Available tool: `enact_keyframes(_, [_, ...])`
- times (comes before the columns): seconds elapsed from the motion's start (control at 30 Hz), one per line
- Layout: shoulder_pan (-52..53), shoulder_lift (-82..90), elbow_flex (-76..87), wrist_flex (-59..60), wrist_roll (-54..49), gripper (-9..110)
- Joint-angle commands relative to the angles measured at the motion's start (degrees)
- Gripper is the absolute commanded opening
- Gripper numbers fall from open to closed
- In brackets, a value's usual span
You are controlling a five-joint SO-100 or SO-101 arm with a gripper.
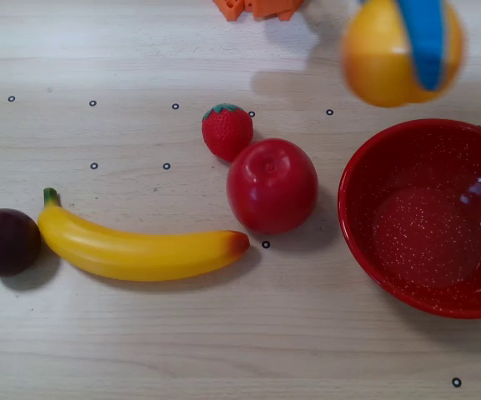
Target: Put the peach in the red bowl.
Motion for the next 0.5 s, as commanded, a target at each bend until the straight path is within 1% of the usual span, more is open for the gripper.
enact_keyframes(0.0, [2.8, -1.3, -2.0, -4.3, 3.1, 0])
enact_keyframes(0.23, [4.7, -13.6, -4.2, -9.1, 8.5, 0])
enact_keyframes(0.47, [6.5, -23.9, -9.0, -9.6, 14.9, 0])
